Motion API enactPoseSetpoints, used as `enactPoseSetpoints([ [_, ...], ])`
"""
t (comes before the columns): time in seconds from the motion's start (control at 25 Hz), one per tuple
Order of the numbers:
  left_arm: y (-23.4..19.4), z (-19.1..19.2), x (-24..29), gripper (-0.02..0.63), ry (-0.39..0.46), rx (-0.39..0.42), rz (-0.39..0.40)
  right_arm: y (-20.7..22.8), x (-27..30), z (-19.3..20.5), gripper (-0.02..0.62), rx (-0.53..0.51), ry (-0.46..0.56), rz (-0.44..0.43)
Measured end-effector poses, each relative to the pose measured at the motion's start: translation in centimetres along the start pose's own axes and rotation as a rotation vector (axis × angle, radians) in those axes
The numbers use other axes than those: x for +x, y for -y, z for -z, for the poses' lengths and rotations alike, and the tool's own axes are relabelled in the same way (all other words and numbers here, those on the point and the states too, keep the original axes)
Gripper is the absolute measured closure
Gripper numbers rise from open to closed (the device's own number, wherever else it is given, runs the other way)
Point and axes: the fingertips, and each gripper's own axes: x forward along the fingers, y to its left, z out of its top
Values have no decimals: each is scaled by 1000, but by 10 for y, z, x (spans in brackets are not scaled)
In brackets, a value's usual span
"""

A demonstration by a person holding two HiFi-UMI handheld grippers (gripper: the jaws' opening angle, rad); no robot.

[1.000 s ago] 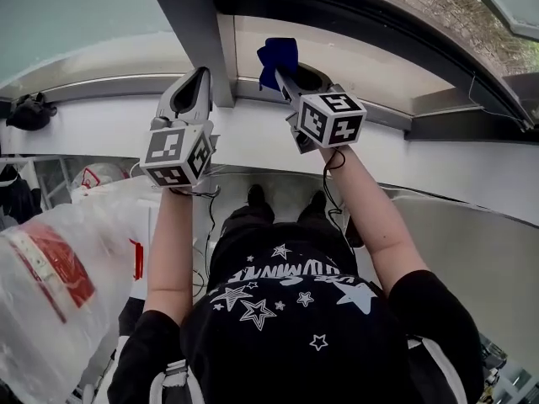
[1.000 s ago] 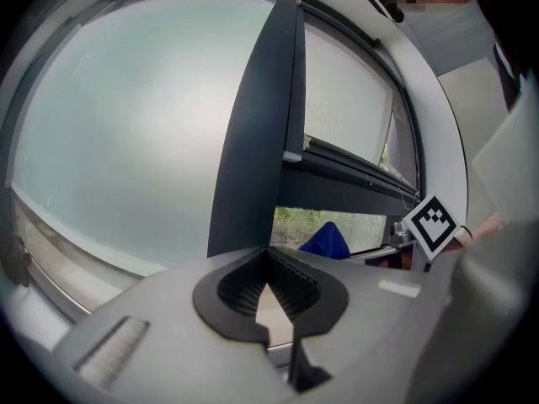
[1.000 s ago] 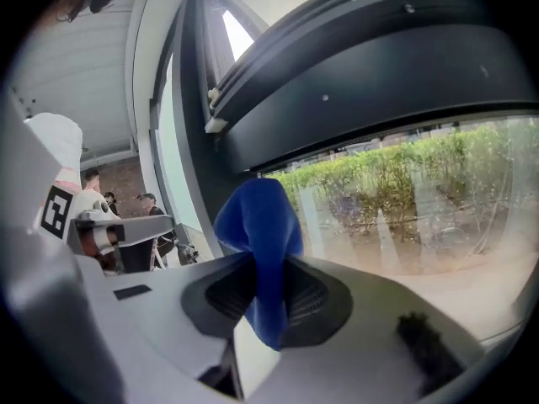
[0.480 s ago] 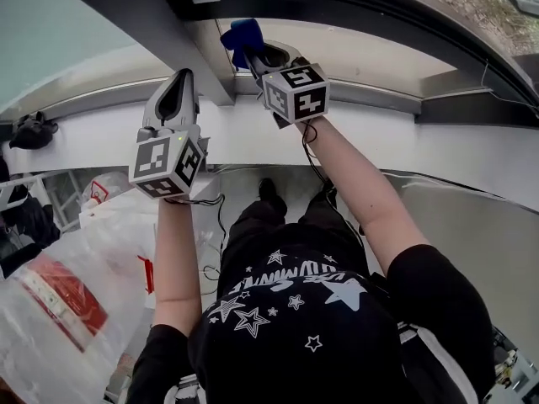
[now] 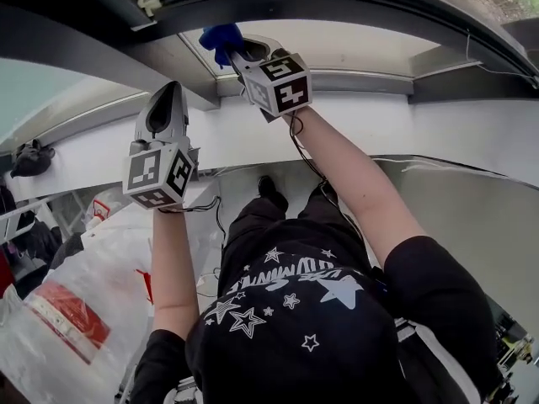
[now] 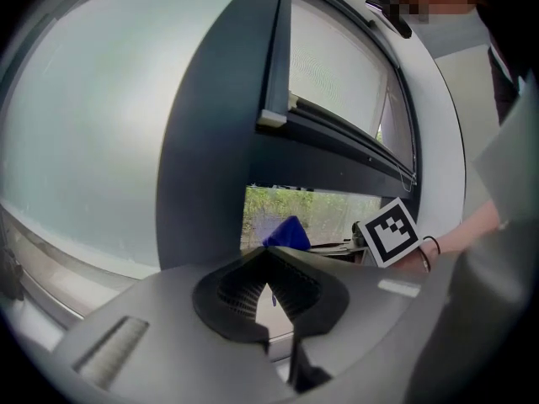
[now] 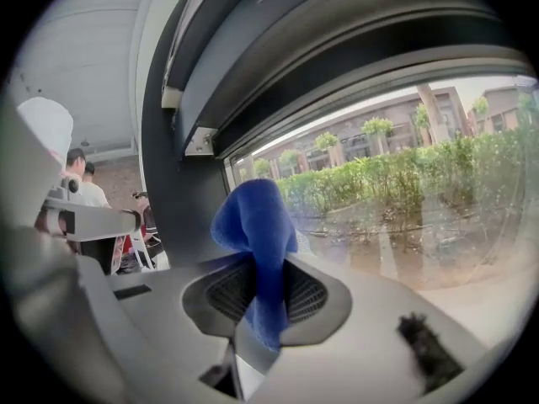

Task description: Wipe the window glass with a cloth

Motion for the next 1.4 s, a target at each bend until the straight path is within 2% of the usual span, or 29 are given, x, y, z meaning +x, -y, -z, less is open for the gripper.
enactPoseSetpoints([
  [0.28, 58, -2, 32, 597, -27, 34, 69, 67, -65, 11, 521, 34, 7, 83],
  [0.6, 157, -2, 73, 597, -50, 54, 144, 154, -150, 14, 522, 63, 12, 170],
  [0.8, 207, 0, 93, 597, -66, 71, 164, 205, -199, 26, 521, 58, -8, 233],
  [1.16, 291, -14, 116, 597, -37, 69, 209, 291, -286, 25, 522, 119, 30, 336],
  [1.4, 339, -19, 122, 597, -11, 70, 262, 337, -346, 23, 521, 149, 63, 446],
])
